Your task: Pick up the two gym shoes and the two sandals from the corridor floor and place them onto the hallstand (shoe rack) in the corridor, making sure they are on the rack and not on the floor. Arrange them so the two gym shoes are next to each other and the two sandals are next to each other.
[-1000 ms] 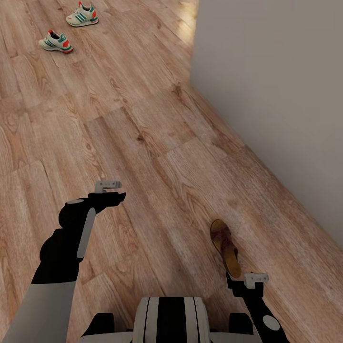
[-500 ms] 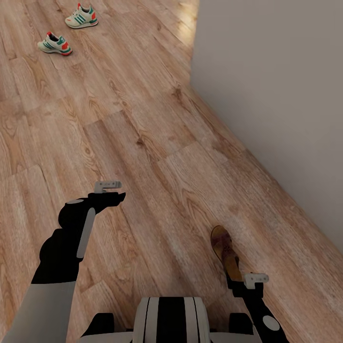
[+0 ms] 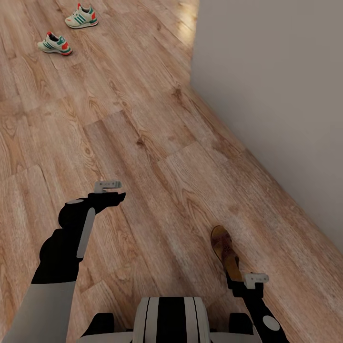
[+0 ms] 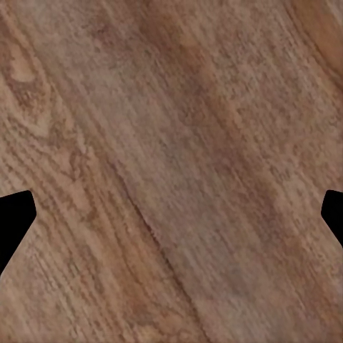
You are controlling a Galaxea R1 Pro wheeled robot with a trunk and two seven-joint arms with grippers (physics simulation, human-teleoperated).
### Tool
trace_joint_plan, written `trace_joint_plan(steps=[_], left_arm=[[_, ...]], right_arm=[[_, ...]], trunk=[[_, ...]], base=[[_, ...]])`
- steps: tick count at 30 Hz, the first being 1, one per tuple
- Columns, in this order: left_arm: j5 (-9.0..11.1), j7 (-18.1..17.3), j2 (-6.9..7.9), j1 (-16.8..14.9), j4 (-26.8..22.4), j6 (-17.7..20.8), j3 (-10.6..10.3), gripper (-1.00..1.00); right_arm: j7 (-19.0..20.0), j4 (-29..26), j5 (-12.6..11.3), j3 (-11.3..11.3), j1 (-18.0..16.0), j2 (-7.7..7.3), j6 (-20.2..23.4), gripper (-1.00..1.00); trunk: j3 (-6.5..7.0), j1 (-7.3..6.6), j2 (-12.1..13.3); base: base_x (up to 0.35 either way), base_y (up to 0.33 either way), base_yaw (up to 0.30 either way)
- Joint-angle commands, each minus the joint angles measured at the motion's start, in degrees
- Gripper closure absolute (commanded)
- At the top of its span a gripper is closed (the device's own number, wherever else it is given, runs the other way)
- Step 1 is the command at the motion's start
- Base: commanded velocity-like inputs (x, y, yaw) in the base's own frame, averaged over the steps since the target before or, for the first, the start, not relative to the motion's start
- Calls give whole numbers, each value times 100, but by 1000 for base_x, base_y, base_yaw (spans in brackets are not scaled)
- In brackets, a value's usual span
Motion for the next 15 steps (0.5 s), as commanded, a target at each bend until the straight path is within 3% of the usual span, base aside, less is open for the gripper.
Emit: trace_joint_plan(steps=[1, 15], left_arm=[[0, 0, -1, 0, 0, 0, 2, -100], [0, 0, -1, 0, 0, 0, 7, -100]], right_arm=[[0, 0, 0, 0, 0, 0, 0, -100], [0, 12, 8, 0, 0, 3, 0, -100]], trunk=[[-22, 3, -1], [-332, 39, -20]], base=[[0, 0, 0], [0, 0, 0]])
